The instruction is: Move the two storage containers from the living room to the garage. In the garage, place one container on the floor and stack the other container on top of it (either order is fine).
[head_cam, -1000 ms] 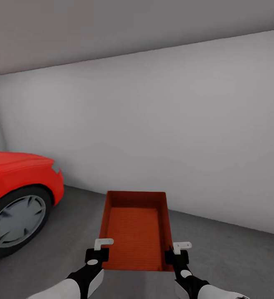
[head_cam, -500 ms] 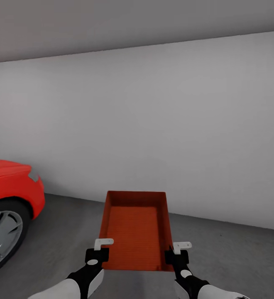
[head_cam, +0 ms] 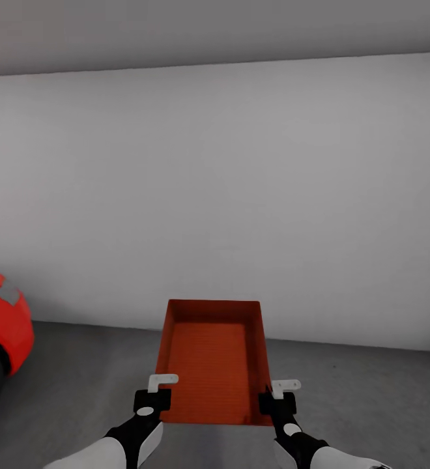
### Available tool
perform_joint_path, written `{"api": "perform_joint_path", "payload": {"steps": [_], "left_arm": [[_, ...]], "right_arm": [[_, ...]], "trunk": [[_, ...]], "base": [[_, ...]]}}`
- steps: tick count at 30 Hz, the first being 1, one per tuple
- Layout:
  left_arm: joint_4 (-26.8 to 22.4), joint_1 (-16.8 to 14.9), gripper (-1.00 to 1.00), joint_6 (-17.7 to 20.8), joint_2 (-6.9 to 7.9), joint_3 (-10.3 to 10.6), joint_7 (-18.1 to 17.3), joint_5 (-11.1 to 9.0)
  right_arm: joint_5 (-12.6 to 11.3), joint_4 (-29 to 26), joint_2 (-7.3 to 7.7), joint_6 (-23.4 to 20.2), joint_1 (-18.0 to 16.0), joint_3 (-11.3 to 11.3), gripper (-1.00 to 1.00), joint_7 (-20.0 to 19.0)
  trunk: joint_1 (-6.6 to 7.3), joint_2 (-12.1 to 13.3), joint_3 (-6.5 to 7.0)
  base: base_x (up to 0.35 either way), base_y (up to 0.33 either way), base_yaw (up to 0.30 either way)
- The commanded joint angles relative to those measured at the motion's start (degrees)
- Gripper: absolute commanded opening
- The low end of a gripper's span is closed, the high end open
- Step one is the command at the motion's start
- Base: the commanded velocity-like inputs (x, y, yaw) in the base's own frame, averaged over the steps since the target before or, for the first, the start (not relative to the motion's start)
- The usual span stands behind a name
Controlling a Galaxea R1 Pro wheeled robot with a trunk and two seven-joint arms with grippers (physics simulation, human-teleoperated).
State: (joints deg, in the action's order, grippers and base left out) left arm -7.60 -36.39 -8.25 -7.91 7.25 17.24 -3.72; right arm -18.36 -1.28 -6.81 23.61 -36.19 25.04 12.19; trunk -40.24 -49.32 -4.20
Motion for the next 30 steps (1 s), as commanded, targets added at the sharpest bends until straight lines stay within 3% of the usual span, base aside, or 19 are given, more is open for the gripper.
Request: {"api": "perform_joint_path", "payload": {"steps": [1,7,14,30], "left_arm": [[-0.1,-0.1,-1.0,-0.4,0.0,-3.4,0.9,0.4],[-0.1,-0.1,-1.0,-0.4,0.0,-3.4,0.9,0.4],[-0.3,-0.1,-1.0,-0.5,0.0,-3.3,1.0,0.5],[-0.3,-0.1,-1.0,-0.5,0.0,-3.3,1.1,0.5]], "right_arm": [[0.4,0.0,-0.31,-0.1,0.0,-1.0,-1.0,0.0],[0.4,0.0,-0.31,-0.1,0.0,-1.0,-1.0,0.0],[0.4,0.0,-0.31,-0.1,-0.1,-1.0,-1.0,0.0],[0.4,0.0,-0.31,-0.2,-0.1,-1.0,-1.0,0.0]], "trunk": [[-0.04,-0.1,-0.09],[-0.04,-0.1,-0.09],[-0.04,-0.1,-0.09],[-0.04,-0.1,-0.09]], "base": [[0.289,0.237,-0.24],[0.289,0.237,-0.225],[0.263,0.209,-0.022],[0.081,0.012,0.0]]}}
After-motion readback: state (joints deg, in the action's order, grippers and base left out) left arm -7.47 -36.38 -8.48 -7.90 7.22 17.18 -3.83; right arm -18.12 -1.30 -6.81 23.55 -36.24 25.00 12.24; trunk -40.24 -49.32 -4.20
